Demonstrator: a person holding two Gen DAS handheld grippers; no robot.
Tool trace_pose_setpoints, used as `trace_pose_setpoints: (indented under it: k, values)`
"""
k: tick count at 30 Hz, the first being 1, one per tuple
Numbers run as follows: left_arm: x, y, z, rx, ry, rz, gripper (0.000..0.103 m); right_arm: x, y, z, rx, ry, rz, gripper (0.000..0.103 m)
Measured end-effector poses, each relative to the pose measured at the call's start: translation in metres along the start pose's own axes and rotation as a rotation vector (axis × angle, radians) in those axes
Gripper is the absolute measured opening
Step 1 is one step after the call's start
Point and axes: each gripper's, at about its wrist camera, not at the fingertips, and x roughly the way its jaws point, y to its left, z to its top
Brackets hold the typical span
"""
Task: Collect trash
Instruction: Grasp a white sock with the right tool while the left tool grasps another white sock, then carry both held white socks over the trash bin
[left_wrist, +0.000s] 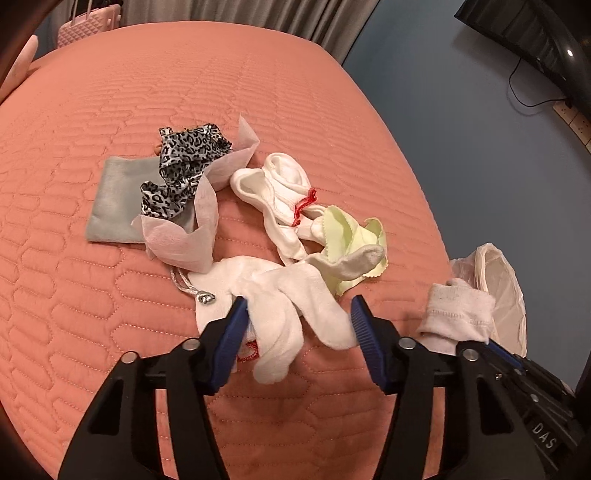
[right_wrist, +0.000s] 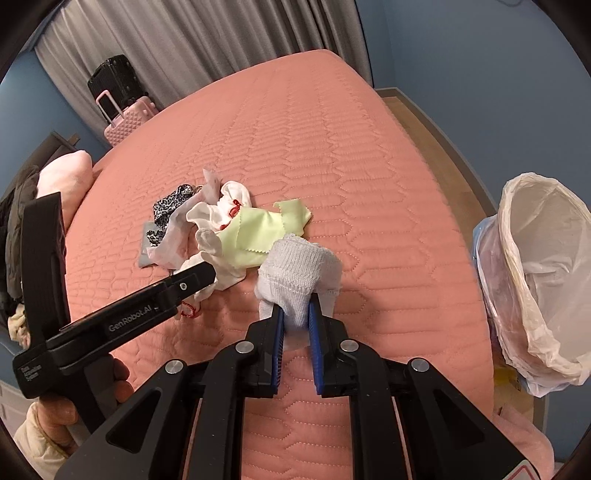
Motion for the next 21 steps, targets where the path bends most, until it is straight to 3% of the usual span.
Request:
trace_pose_setpoints:
  k: [2,5,13,21]
  values:
    - [0.004,0.003,-0.001,-0.014,0.016,0.004,0.024,-0.003,-0.002,-0.001,0.001,-0.003,0.003,0.012]
    - [-0.002,0.008,-0.001,-0.035,0.013,-0.014,0.013,-0.008,-0.004,-0.001,0.004,-0.010,0.012,0.012]
    - [-0.042,0.002,0.000,-0.017,-0.050,-0.039,0.010,-0.038,-0.002,0.003,0.001,-0.071,0.046,0.012]
    - [-0.094,-0.041,0.008,0.059,-0.143,-0.092,0.010,-0.092,-0.004,0.013,-0.008,-0.175,0.070,0.012]
